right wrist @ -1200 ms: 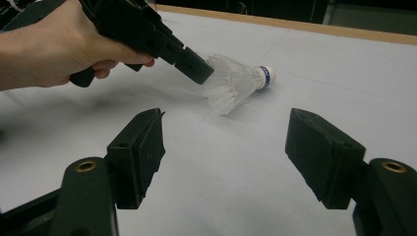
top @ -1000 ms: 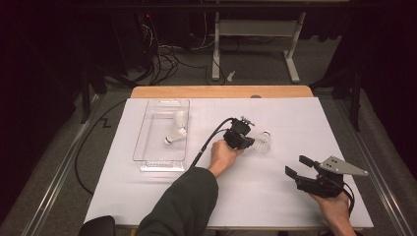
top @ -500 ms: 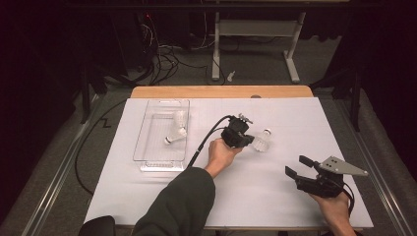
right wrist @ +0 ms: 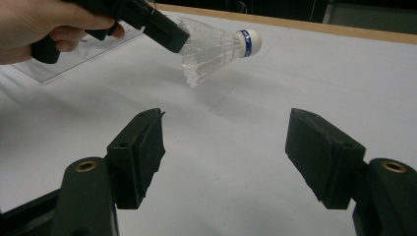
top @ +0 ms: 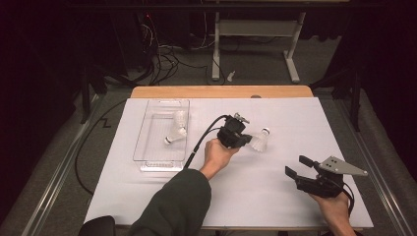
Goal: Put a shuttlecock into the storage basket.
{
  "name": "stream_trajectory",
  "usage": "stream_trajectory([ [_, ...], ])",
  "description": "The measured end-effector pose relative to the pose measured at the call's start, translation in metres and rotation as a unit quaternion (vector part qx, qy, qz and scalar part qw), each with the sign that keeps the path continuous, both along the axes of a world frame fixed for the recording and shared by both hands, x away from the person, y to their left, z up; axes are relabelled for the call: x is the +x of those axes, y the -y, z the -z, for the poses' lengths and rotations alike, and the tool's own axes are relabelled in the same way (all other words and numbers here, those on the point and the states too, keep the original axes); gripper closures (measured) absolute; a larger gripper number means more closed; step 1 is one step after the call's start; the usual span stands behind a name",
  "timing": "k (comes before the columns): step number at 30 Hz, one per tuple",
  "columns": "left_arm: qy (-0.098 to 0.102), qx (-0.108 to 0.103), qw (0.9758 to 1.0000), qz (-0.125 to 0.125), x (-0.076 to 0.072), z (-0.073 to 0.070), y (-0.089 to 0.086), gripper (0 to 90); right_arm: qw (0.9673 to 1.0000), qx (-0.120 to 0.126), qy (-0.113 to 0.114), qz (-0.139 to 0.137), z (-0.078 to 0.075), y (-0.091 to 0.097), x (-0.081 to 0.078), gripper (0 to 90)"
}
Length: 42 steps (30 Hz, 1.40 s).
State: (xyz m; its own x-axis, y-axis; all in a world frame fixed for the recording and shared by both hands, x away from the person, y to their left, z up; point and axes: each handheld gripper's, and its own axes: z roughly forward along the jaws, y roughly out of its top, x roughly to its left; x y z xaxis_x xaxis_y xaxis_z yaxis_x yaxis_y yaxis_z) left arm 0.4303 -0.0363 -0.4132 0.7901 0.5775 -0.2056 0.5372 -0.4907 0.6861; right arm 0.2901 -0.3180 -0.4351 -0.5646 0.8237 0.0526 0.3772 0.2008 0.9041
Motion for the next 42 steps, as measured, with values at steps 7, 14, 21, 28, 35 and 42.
stream_trajectory([
  [7, 0.001, -0.002, 1.0, 0.0, -0.004, 0.0, -0.007, 90.0, 1.0, 0.0, -0.001, 0.0, 0.0, 0.0, 0.0, 31.0],
  [14, 0.003, -0.011, 0.9999, -0.002, -0.007, -0.002, -0.013, 89.9, 1.0, -0.001, -0.001, 0.0, 0.0, 0.0, 0.0, 31.0],
  [21, 0.004, -0.018, 0.9998, -0.004, -0.011, -0.005, -0.02, 89.9, 1.0, -0.001, -0.001, -0.001, 0.0, -0.001, 0.0, 31.0],
  [28, 0.006, -0.02, 0.9998, -0.003, -0.014, -0.007, -0.025, 89.9, 1.0, -0.001, -0.002, -0.001, 0.0, -0.001, 0.0, 31.0],
  [35, 0.008, -0.021, 0.9997, -0.002, -0.018, -0.009, -0.031, 89.9, 1.0, -0.002, -0.002, -0.002, 0.0, -0.001, 0.0, 31.0],
  [42, 0.012, -0.026, 0.9996, -0.003, -0.023, -0.011, -0.038, 89.9, 1.0, -0.003, -0.002, -0.002, 0.0, -0.001, 0.0, 31.0],
])
